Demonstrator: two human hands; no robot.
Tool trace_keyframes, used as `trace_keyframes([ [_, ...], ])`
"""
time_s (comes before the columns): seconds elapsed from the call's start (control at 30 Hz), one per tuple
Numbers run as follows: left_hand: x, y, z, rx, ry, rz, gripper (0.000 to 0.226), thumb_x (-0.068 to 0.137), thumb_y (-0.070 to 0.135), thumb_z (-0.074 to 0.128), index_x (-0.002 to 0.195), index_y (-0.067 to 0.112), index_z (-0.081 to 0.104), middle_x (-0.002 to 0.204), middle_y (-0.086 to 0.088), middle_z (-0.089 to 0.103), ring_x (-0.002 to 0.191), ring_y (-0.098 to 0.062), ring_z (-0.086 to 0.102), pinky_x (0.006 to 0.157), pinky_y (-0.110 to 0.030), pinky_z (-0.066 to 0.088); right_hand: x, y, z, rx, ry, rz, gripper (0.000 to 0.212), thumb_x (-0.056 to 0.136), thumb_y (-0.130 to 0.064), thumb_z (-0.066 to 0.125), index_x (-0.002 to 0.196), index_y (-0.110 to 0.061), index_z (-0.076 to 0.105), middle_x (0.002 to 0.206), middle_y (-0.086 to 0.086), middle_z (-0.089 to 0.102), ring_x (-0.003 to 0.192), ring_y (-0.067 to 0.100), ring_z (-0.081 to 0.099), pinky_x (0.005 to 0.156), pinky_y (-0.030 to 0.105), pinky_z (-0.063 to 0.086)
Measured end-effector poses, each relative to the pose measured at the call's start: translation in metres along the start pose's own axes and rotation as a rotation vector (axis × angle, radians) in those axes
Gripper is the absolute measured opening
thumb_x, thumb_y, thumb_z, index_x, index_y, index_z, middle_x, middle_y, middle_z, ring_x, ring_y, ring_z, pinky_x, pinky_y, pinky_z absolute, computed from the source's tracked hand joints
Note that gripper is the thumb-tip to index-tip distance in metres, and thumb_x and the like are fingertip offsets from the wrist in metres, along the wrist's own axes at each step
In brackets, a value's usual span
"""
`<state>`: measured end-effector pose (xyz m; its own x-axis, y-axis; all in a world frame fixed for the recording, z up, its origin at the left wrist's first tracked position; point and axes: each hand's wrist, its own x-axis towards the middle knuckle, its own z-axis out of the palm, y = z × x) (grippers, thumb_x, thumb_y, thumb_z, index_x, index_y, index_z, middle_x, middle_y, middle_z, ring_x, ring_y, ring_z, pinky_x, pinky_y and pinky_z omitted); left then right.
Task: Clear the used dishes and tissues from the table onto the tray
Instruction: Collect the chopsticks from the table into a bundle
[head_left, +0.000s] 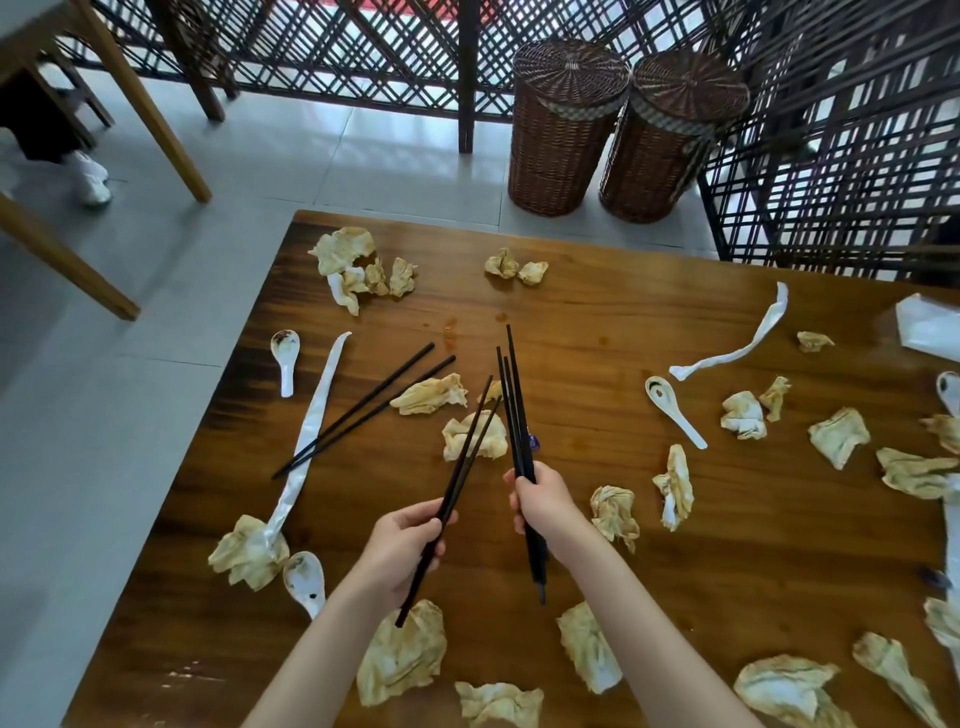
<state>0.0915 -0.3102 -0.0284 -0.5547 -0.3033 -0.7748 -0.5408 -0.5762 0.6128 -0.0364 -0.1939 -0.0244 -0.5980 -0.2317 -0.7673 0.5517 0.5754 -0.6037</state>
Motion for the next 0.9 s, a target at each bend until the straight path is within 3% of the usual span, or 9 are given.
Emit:
trace_keyframes([
  [0.17, -0.002, -0.002, -0.005, 0.026, -0.067, -0.005, 0.024, 0.092, 0.000, 0.053, 0.107, 0.013, 0.065, 0.097, -0.003, 0.073, 0.064, -0.011, 0.059, 0.055, -0.022, 0.049, 0.003, -0.007, 0.002, 0.049, -0.022, -0.025, 0.019, 0.100, -0.021, 0.039, 0.103, -0.015, 0.056, 0.064, 0.000, 0.045, 0.051, 0.012, 0.040, 0.052, 0.025, 0.041],
  [0.27, -0.003, -0.001, -0.005, 0.057, -0.095, 0.003, 0.023, 0.092, 0.001, 0.054, 0.106, 0.014, 0.066, 0.097, -0.002, 0.073, 0.066, -0.011, 0.060, 0.057, -0.021, 0.050, 0.004, -0.011, 0.004, 0.057, -0.062, -0.060, 0.017, 0.097, -0.026, 0.047, 0.093, -0.014, 0.058, 0.061, -0.001, 0.044, 0.050, 0.013, 0.041, 0.053, 0.027, 0.042],
  [0.37, -0.004, 0.000, -0.002, 0.089, -0.125, -0.001, 0.022, 0.092, 0.002, 0.054, 0.105, 0.016, 0.066, 0.097, -0.002, 0.073, 0.066, -0.012, 0.061, 0.060, -0.022, 0.051, 0.005, -0.015, 0.006, 0.029, -0.070, -0.091, 0.018, 0.094, -0.023, 0.055, 0.078, -0.015, 0.053, 0.058, 0.001, 0.043, 0.048, 0.015, 0.041, 0.052, 0.029, 0.041],
  [0.5, -0.005, 0.000, -0.002, 0.076, -0.163, -0.031, 0.021, 0.092, 0.002, 0.054, 0.107, 0.014, 0.064, 0.097, -0.004, 0.073, 0.066, -0.014, 0.061, 0.061, -0.023, 0.052, 0.007, -0.018, 0.007, 0.034, -0.051, -0.097, 0.015, 0.092, -0.016, 0.057, 0.077, -0.014, 0.055, 0.059, 0.003, 0.045, 0.049, 0.016, 0.042, 0.052, 0.030, 0.041],
  [0.8, -0.005, -0.008, -0.032, 0.076, -0.346, -0.329, 0.021, 0.092, 0.005, 0.055, 0.109, 0.003, 0.066, 0.090, -0.010, 0.068, 0.068, -0.017, 0.059, 0.064, -0.027, 0.050, 0.010, -0.027, -0.002, -0.007, -0.003, -0.138, 0.008, 0.093, -0.015, 0.054, 0.085, -0.014, 0.055, 0.060, 0.002, 0.045, 0.050, 0.014, 0.040, 0.051, 0.027, 0.039],
  [0.9, -0.003, -0.010, -0.036, 0.059, -0.349, -0.340, 0.021, 0.090, 0.003, 0.057, 0.108, 0.003, 0.068, 0.088, -0.011, 0.067, 0.070, -0.018, 0.061, 0.066, -0.028, 0.052, 0.009, -0.027, -0.003, 0.025, 0.002, -0.156, 0.014, 0.095, -0.016, 0.050, 0.081, -0.014, 0.053, 0.061, 0.002, 0.045, 0.050, 0.014, 0.039, 0.049, 0.025, 0.037],
])
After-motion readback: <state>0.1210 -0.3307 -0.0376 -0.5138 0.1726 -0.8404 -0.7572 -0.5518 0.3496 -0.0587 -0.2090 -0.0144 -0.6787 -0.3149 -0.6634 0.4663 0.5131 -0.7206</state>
